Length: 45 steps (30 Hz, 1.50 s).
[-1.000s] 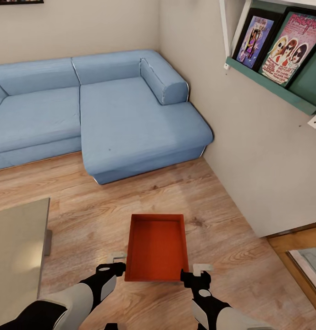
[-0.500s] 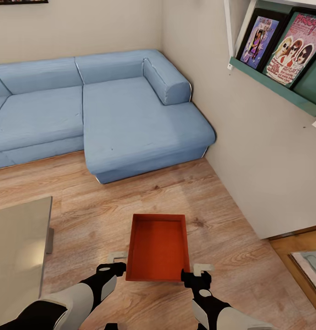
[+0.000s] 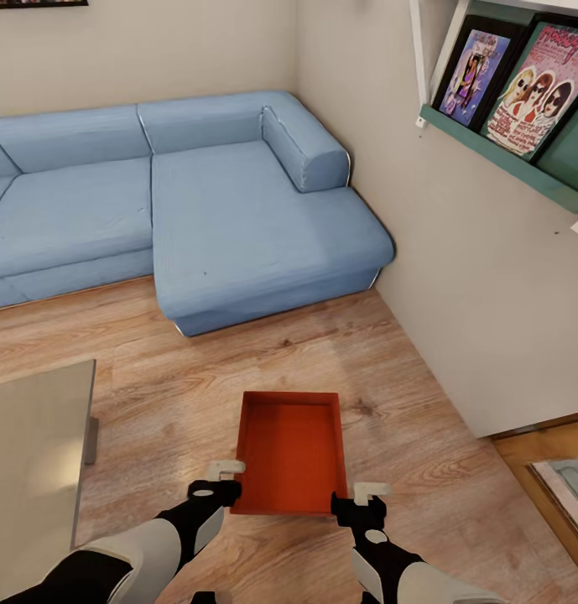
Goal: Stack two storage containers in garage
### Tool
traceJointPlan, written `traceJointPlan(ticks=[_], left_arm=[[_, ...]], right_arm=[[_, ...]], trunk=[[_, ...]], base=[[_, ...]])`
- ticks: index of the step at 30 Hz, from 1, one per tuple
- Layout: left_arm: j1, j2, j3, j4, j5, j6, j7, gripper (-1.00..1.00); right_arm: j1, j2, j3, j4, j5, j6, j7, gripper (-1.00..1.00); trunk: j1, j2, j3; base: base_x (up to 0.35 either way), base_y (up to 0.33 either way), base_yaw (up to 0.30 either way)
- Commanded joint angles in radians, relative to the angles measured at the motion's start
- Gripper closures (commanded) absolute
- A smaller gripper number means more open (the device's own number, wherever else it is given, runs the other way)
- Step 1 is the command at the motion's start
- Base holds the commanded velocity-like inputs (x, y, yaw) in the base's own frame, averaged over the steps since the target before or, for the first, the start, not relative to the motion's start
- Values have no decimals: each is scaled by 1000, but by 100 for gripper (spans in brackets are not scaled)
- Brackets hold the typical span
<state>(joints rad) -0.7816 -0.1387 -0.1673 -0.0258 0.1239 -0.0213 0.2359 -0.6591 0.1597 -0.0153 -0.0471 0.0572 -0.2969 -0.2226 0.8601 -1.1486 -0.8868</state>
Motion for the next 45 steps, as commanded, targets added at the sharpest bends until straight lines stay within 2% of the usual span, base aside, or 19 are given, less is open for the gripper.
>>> traceJointPlan(ticks=[1,6,19,22,24,31,36,45], left_arm=[[-1,-1,-8,1,0,-4,4,-100],[-1,1,-7,2,-10,-6,3,-100],[-1,2,-5,7,-3,-16,6,-100],[-1,4,-5,16,4,-19,3,-100],[-1,5,-5,20,11,-20,3,-100],[-1,-2,-3,21,14,-20,7,-100],[-1,-4,-2,19,13,-20,8,-100],[-1,-4,-1,11,12,-20,10,-100]], right_arm=[[-1,-1,-2,1,7,-2,3,-100],[-1,-7,-2,1,8,-2,16,-100],[-1,-8,-2,1,8,-4,45,-100],[-1,-14,-2,1,0,-33,45,-100],[-1,-30,-3,1,-4,-65,45,-100],[-1,-32,-2,1,2,-77,44,-100],[-1,-31,-1,1,2,-66,42,-100],[-1,-32,-4,-11,1,14,37,-100]], trunk=[[0,0,-1],[0,0,-1],[0,0,-1],[0,0,-1],[0,0,-1],[0,0,-1],[0,0,-1],[0,0,-1]], base=[[0,0,0],[0,0,0],[0,0,0],[0,0,0],[0,0,0],[0,0,0],[0,0,0],[0,0,0]])
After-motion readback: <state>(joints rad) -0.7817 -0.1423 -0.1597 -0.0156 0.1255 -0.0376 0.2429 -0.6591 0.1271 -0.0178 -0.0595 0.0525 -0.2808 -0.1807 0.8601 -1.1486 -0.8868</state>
